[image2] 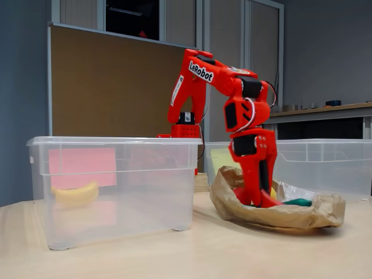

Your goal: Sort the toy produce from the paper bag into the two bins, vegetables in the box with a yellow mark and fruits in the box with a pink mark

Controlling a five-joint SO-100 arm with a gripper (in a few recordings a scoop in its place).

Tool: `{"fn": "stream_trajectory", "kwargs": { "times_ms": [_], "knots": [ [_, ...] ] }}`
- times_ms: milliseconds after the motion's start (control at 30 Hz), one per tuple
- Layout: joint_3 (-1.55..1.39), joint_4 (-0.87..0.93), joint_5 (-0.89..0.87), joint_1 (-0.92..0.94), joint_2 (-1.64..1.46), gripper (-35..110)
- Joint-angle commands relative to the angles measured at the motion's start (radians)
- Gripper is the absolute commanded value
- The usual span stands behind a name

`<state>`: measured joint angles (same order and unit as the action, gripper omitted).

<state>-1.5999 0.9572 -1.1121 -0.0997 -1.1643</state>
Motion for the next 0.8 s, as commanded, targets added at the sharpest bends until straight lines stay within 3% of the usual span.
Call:
{"fn": "stream_trajectory", "kwargs": {
  "times_ms": [0,133,400,567,767],
  "knots": [
    [0.017,0.071,0.055,-0.057,-0.141,0],
    [-0.029,0.176,0.026,-0.104,-0.282,0],
    [-0.278,0.337,-0.210,-0.183,-0.683,0],
    [-0.482,0.391,-0.448,-0.272,-0.994,0],
    [-0.577,0.479,-0.796,-0.522,-1.183,0]
  ]
}}
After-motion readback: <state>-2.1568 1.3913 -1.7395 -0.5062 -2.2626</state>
